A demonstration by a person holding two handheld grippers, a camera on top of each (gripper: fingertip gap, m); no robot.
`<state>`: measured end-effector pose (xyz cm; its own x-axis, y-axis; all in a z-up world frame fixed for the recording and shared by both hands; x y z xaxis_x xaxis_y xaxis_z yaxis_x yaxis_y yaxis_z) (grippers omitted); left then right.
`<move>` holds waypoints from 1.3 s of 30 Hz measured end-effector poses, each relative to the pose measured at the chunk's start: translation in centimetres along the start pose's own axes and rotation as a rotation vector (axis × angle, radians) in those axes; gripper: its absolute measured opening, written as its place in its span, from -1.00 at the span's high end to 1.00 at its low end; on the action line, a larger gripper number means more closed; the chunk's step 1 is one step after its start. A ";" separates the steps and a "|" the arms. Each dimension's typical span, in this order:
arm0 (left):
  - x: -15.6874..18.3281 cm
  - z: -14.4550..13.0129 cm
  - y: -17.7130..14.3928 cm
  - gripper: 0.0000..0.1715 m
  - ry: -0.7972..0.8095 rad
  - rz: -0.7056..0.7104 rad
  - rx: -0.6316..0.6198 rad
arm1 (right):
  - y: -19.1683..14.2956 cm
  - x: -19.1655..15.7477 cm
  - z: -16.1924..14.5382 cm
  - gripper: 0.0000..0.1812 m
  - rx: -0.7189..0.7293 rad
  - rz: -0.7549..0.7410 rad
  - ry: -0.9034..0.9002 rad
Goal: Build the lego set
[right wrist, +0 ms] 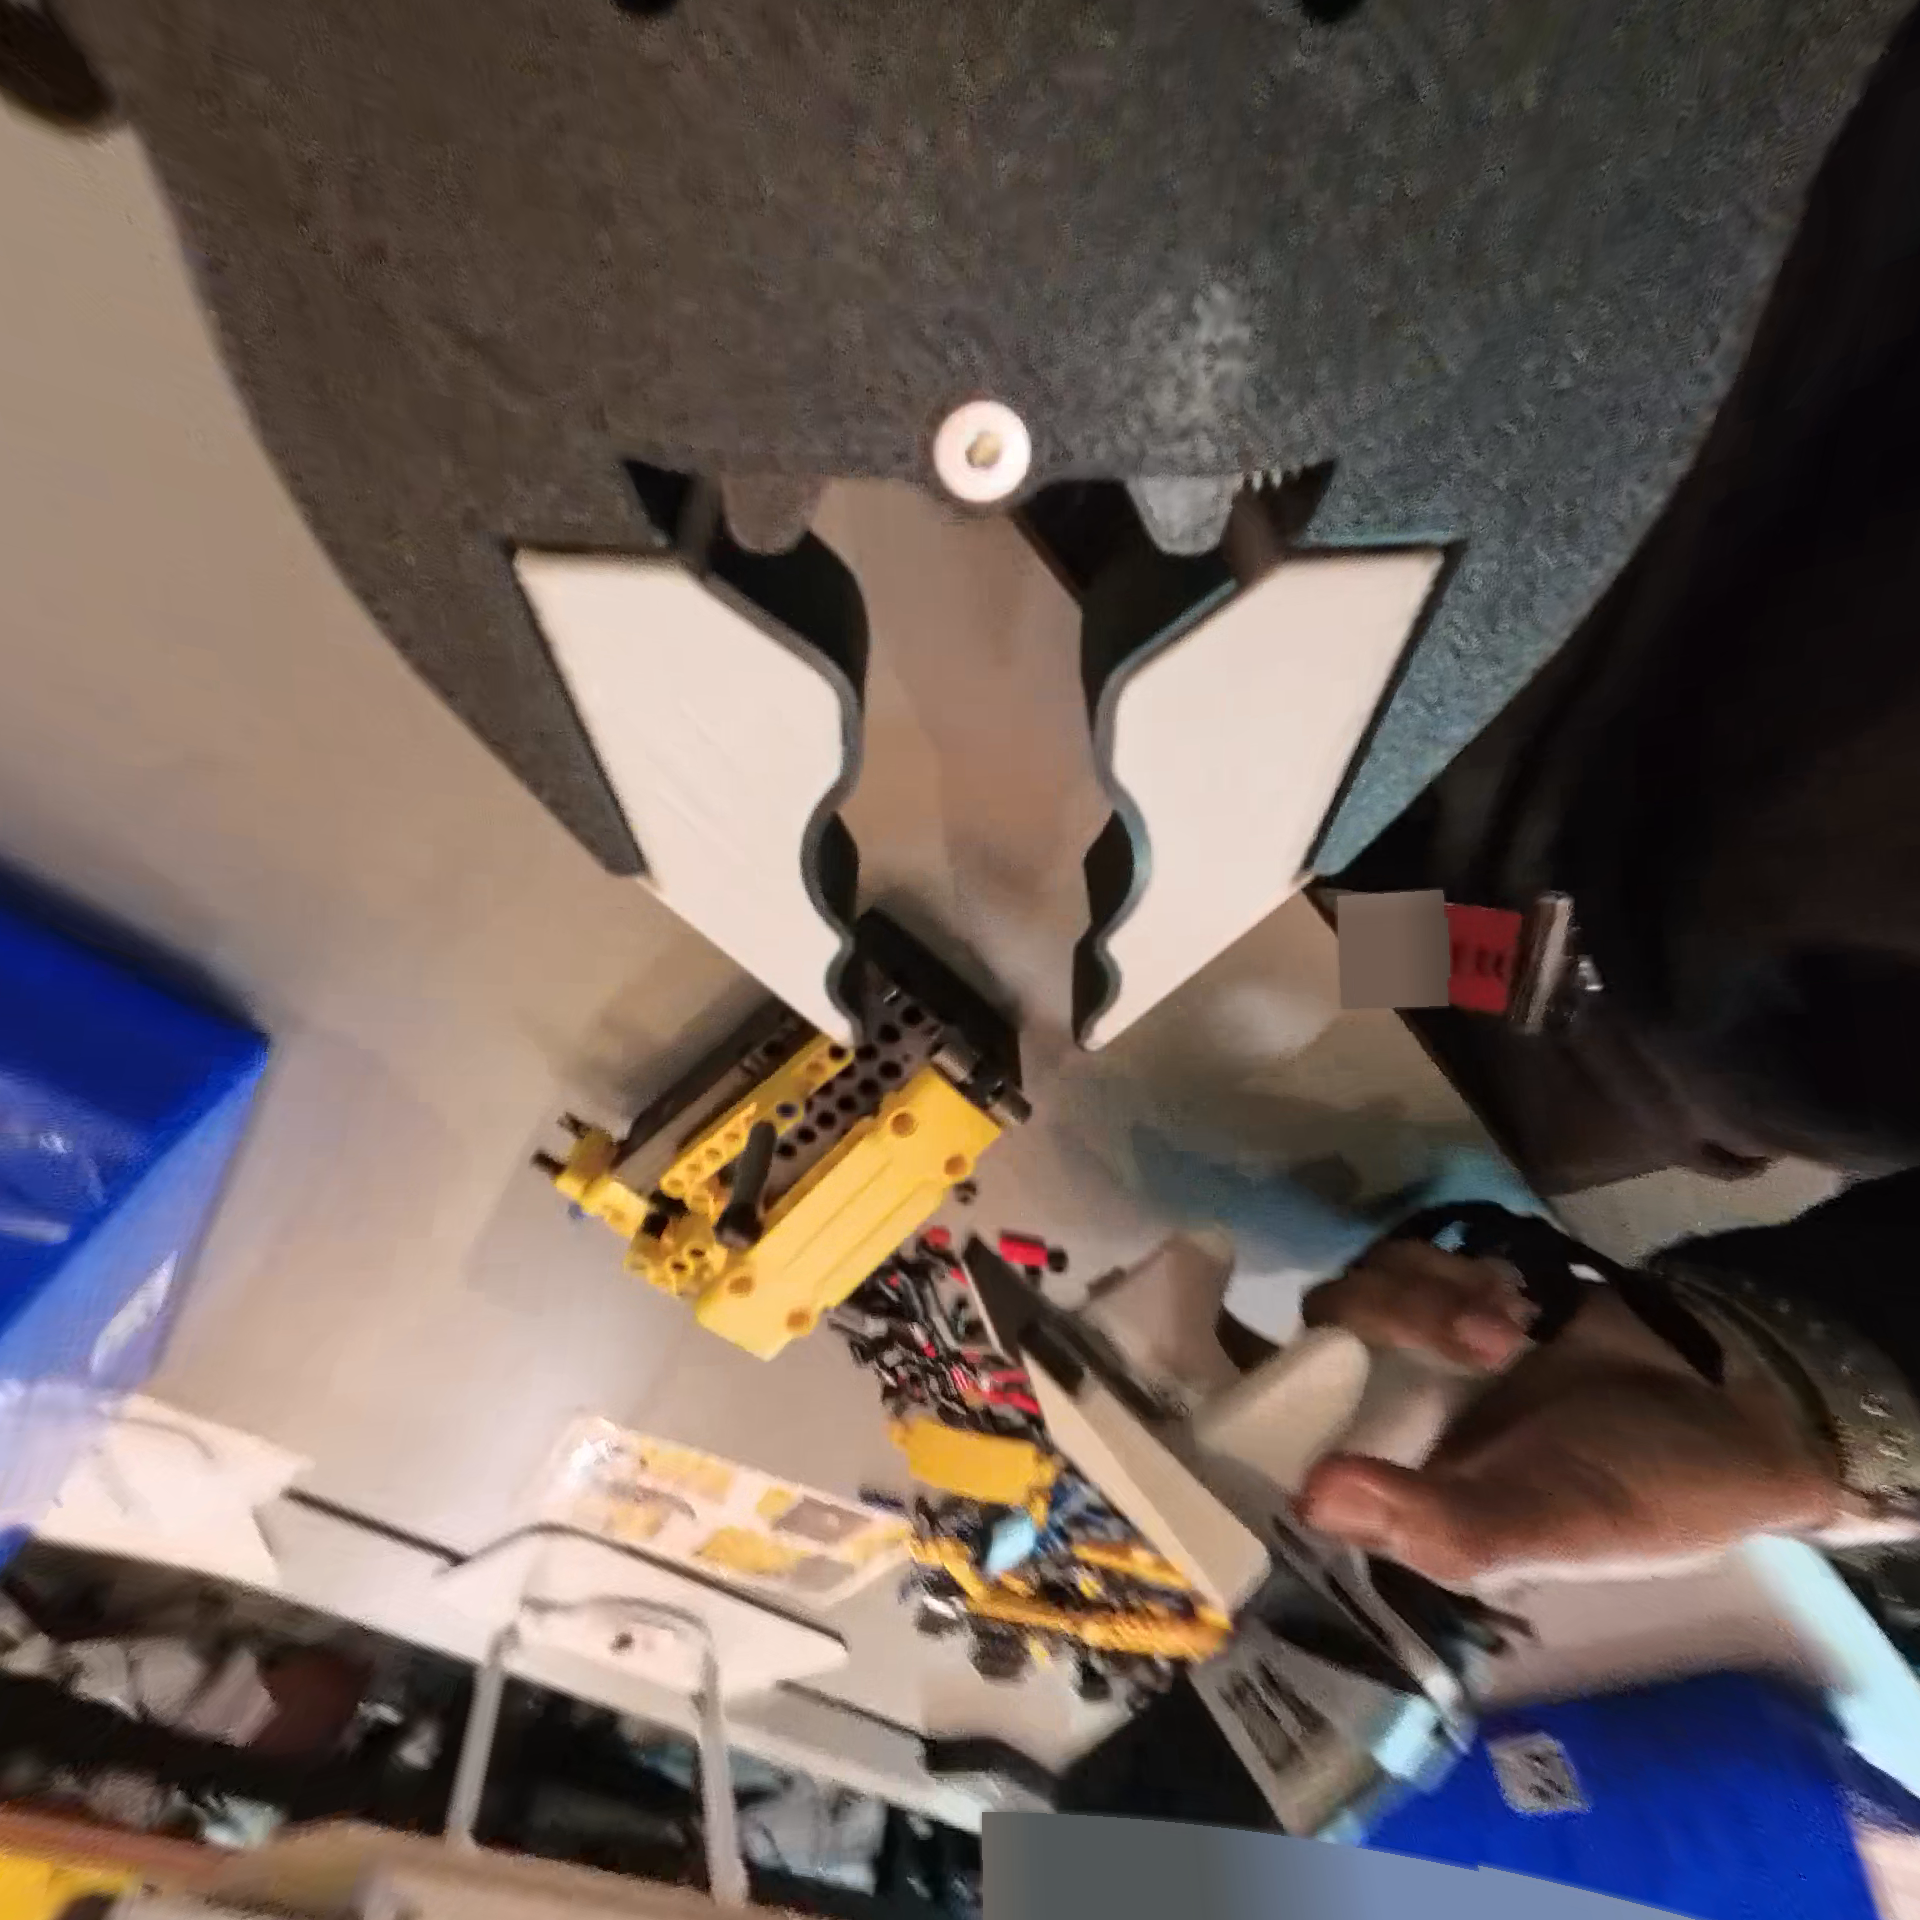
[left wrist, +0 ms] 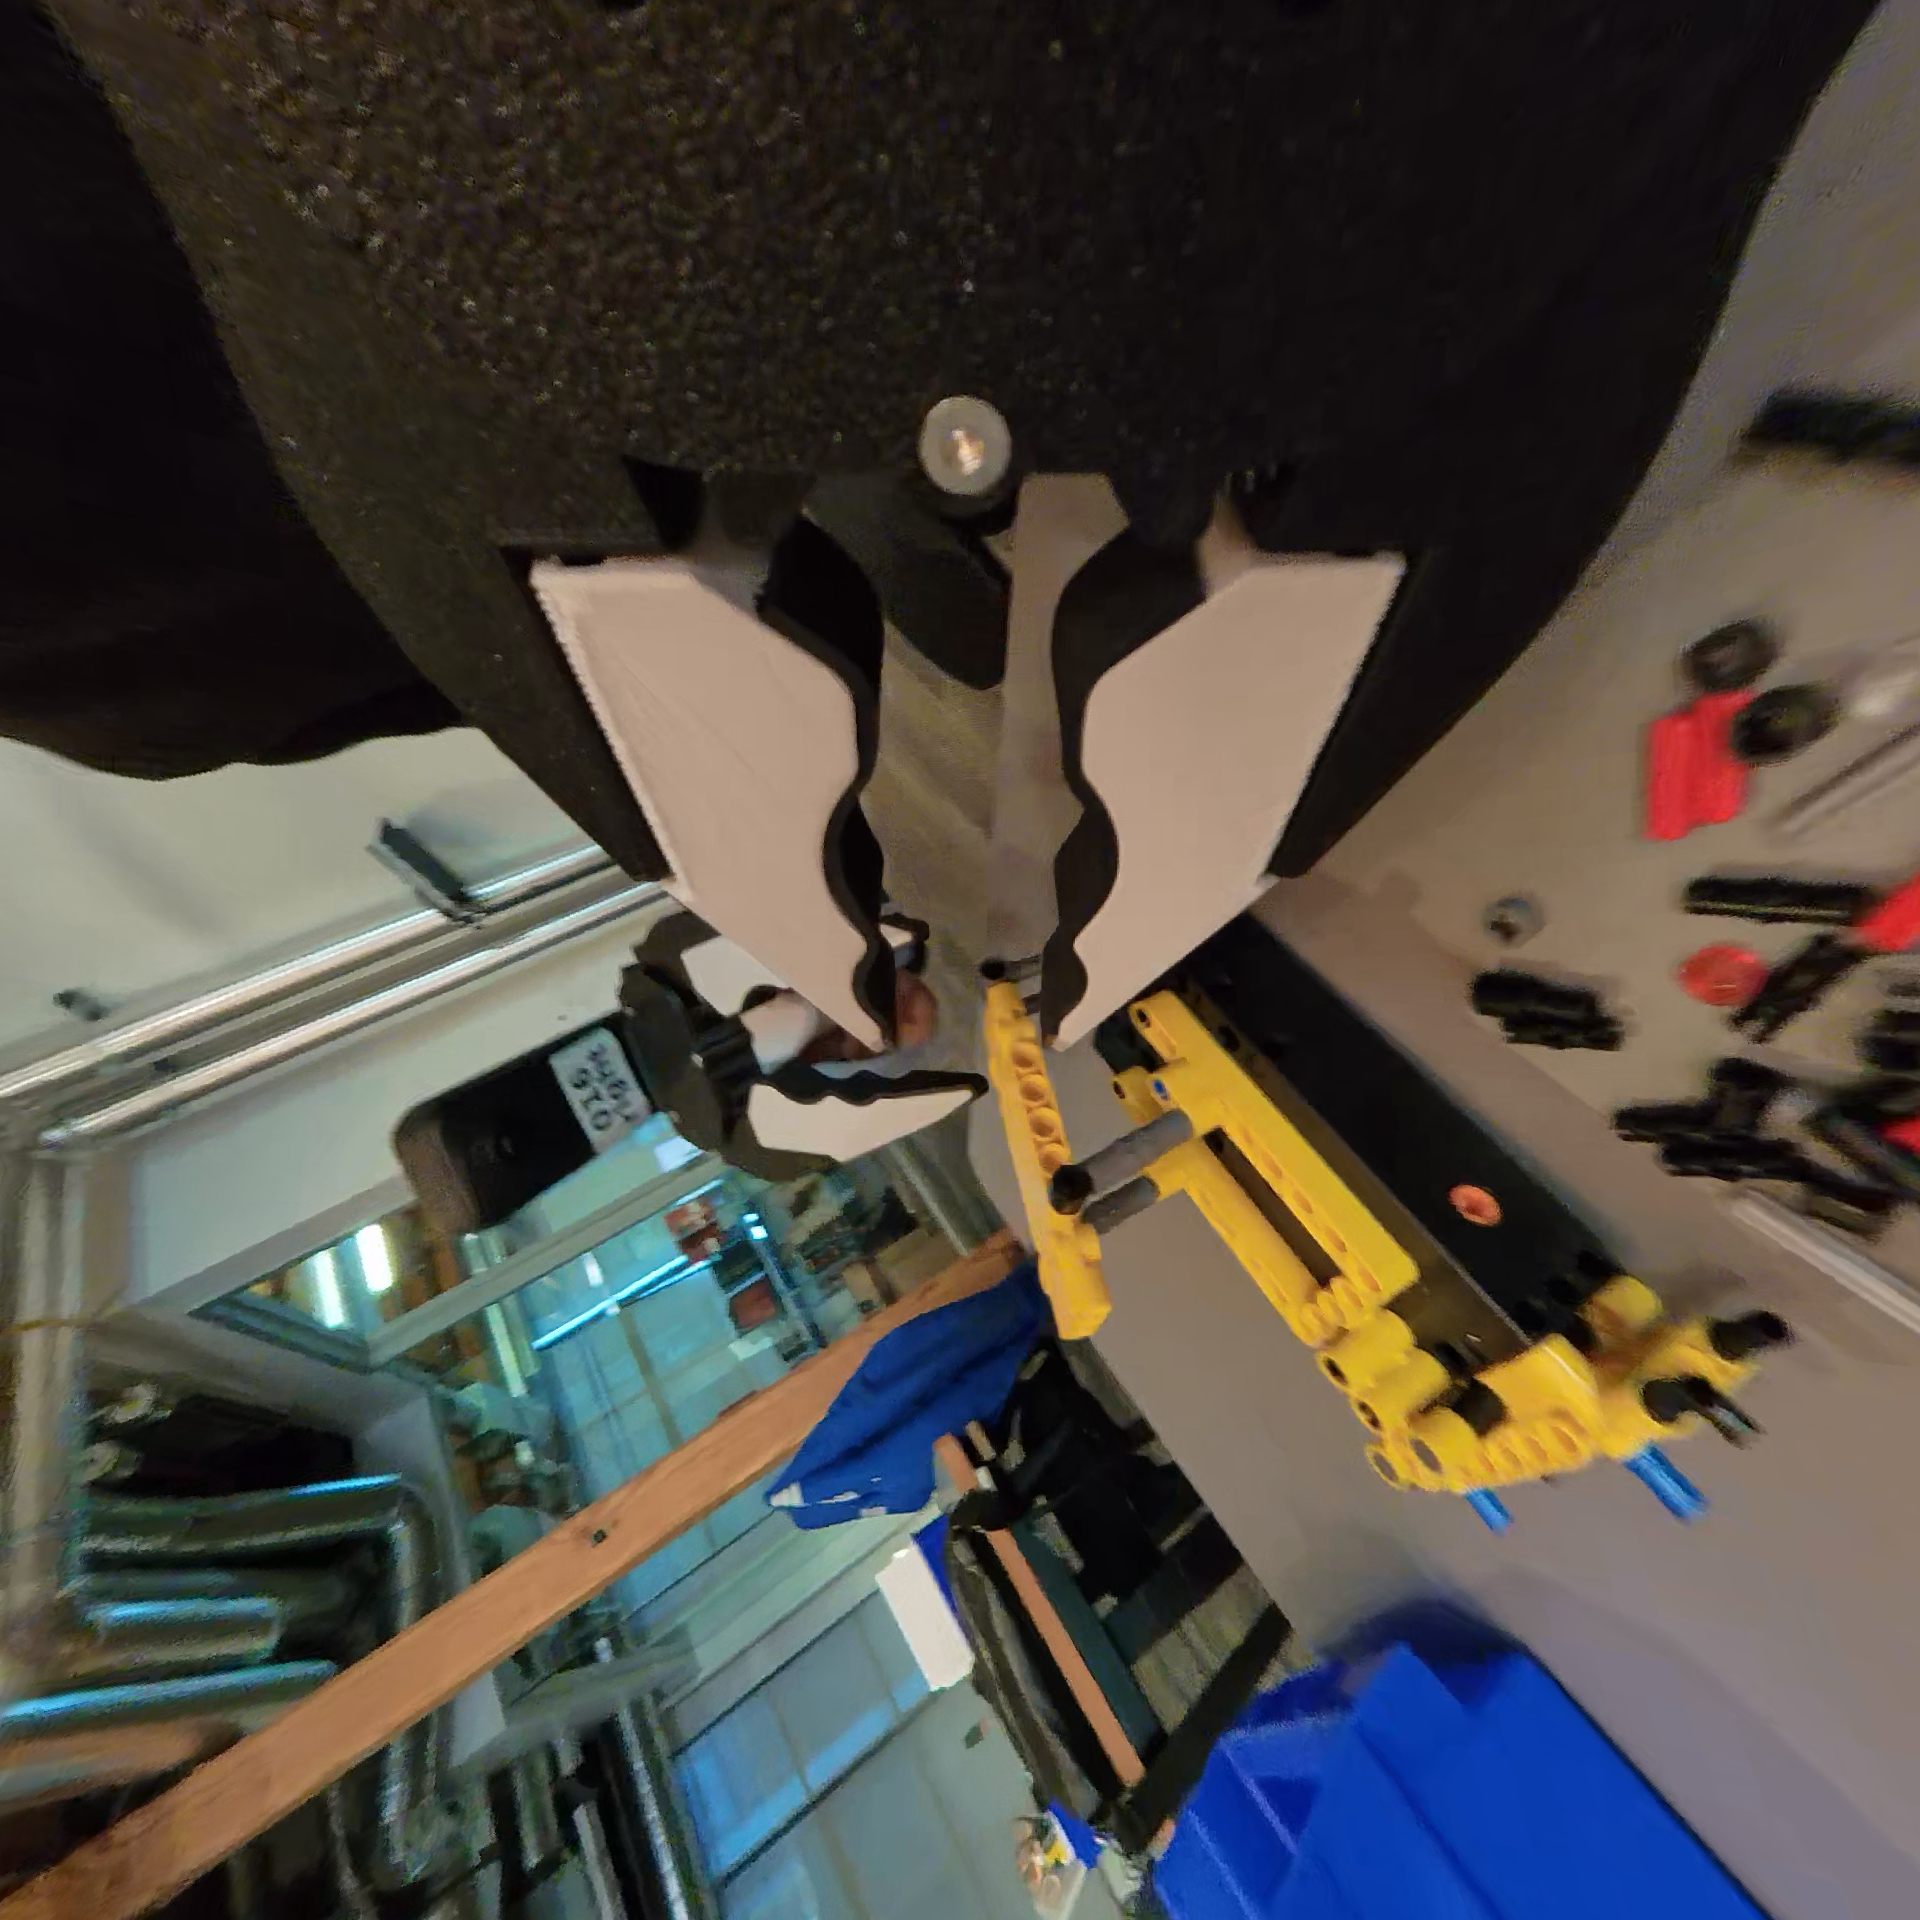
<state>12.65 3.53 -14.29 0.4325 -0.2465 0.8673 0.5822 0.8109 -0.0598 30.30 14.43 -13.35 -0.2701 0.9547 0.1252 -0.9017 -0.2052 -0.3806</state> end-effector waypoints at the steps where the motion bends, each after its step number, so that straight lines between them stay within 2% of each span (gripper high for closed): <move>1: -0.1 0.2 -0.5 0.69 0.031 0.036 -0.009 | 0.3 -0.5 -0.1 0.56 -0.030 -0.057 0.010; 4: -0.5 0.5 -1.0 0.72 0.147 0.162 -0.074 | 1.3 -1.6 -0.2 0.56 -0.072 -0.204 0.058; 5: -0.6 0.4 -0.9 0.78 0.197 0.203 -0.097 | 1.5 -1.9 -0.1 0.56 -0.073 -0.233 0.080; 6: -0.5 0.3 -0.7 0.95 0.248 0.230 -0.131 | 1.7 -2.2 0.0 0.56 -0.069 -0.262 0.099; 7: -0.5 0.2 -0.4 1.00 0.298 0.250 -0.160 | 1.8 -2.3 0.2 0.56 -0.067 -0.287 0.115; 11: -0.6 0.4 0.7 1.00 0.412 0.320 -0.196 | 2.2 -2.8 0.5 0.58 -0.100 -0.356 0.138; 19: -1.2 0.7 1.5 1.00 0.375 0.321 -0.223 | 3.2 -3.2 1.3 0.69 -0.153 -0.436 0.108; 29: -1.5 0.1 2.1 1.00 0.346 0.325 -0.290 | 3.9 -2.4 0.6 0.71 -0.183 -0.478 0.099; 34: -1.4 0.5 1.7 0.99 0.320 0.278 -0.255 | 3.4 -1.6 0.2 0.71 -0.184 -0.507 0.081; 39: -1.5 0.4 1.8 0.99 0.313 0.274 -0.272 | 3.7 -0.7 -0.3 0.71 -0.176 -0.519 0.080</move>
<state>12.84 5.58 -15.50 0.7564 -0.2249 0.6143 0.5587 0.7105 -0.4278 27.30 13.04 -15.09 0.2273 0.9359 0.2692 -0.8378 0.3288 -0.4358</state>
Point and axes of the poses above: each gripper's, where its closed fingertips meet, y out along the fingers, z out of its top, x = y × z across the jaws, the point moved 9 cm from there along -y, back along the fingers, and after that the axes turned 4 degrees about -y, right-handed, at the moved point
